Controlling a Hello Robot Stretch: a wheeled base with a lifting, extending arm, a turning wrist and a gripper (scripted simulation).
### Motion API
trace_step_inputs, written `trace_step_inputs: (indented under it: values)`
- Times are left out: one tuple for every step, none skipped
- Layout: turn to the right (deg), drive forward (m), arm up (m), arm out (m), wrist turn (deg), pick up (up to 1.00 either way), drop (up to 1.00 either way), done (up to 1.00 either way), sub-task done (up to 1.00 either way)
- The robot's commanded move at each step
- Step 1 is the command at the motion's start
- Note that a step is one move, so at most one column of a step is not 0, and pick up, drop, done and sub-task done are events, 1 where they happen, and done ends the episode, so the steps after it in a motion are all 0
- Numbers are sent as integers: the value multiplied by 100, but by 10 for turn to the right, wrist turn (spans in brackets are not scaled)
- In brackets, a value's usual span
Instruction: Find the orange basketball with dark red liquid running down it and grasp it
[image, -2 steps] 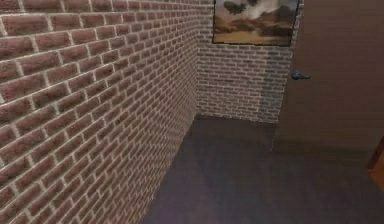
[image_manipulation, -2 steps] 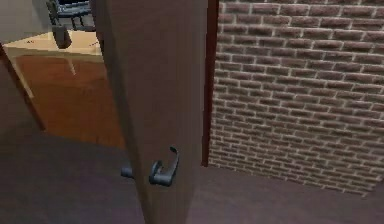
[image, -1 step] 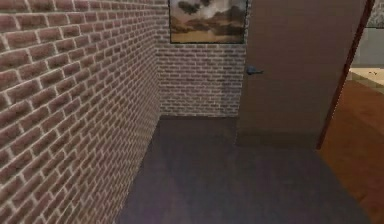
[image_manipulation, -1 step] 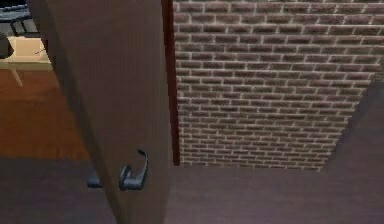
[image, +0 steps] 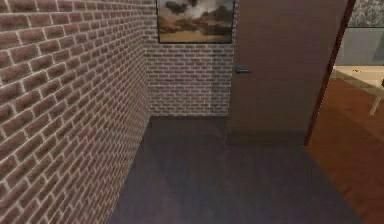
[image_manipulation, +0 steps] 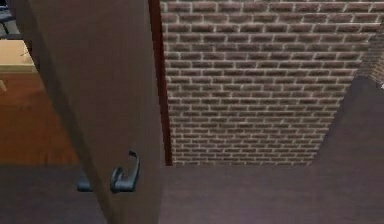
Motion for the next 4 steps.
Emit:
trace_step_inputs:
  values:
    - [0,10,0,0,0,0,0,0,0]
    - [-180,0,0,0,0,0,0,0,0]
    - [0,45,0,0,0,0,0,0,0]
    - [450,0,0,0,0,0,0,0,0]
